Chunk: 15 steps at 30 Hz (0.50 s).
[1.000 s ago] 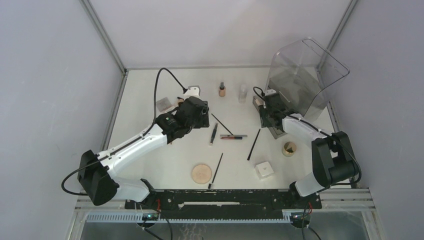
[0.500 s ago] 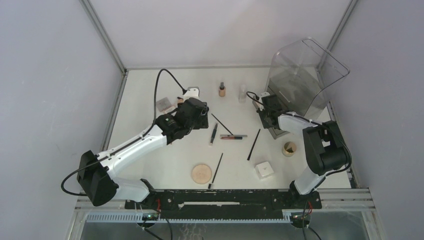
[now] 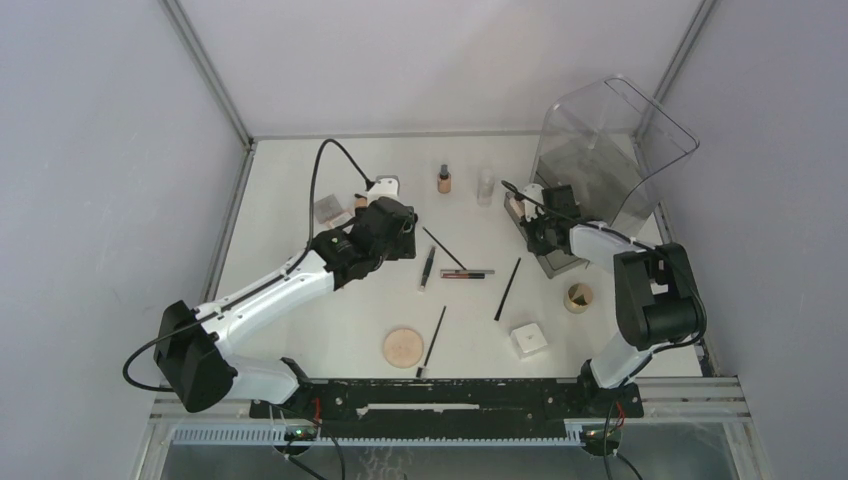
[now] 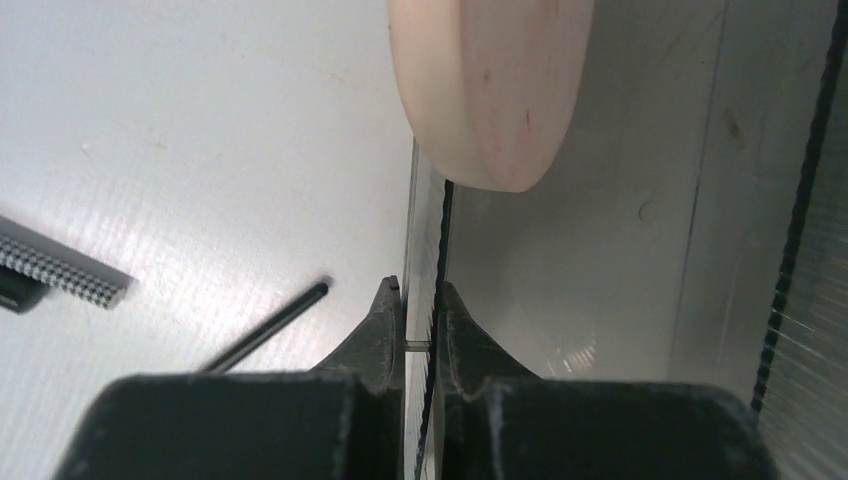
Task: Organize the makeup
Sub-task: Open the drawer in the storage box.
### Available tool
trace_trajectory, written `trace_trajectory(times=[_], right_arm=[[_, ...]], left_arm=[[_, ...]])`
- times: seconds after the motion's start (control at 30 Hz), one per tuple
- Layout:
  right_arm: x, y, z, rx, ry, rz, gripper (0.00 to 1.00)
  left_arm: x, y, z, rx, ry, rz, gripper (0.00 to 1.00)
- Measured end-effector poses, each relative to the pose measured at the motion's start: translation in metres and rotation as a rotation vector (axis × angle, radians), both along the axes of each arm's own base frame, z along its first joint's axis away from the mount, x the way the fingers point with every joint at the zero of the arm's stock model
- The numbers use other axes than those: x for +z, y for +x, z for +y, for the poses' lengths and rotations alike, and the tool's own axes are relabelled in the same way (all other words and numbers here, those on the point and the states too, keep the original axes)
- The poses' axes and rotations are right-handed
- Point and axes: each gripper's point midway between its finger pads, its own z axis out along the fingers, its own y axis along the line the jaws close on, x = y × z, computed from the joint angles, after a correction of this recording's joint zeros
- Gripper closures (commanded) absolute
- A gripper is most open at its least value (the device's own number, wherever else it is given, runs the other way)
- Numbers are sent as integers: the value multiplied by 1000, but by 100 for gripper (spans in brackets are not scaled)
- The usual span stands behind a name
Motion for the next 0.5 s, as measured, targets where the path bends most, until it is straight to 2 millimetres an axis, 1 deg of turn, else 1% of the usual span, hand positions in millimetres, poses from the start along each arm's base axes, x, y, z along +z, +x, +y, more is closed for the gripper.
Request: trace_trajectory(times=[0.23, 0.5], right_arm=[[2, -11, -4, 139, -19, 24, 100], [0, -26, 4, 212, -19, 82, 100]], left_arm=[[-3, -2, -3, -27, 3, 16, 31], [-26, -3, -7, -59, 56, 74, 31]])
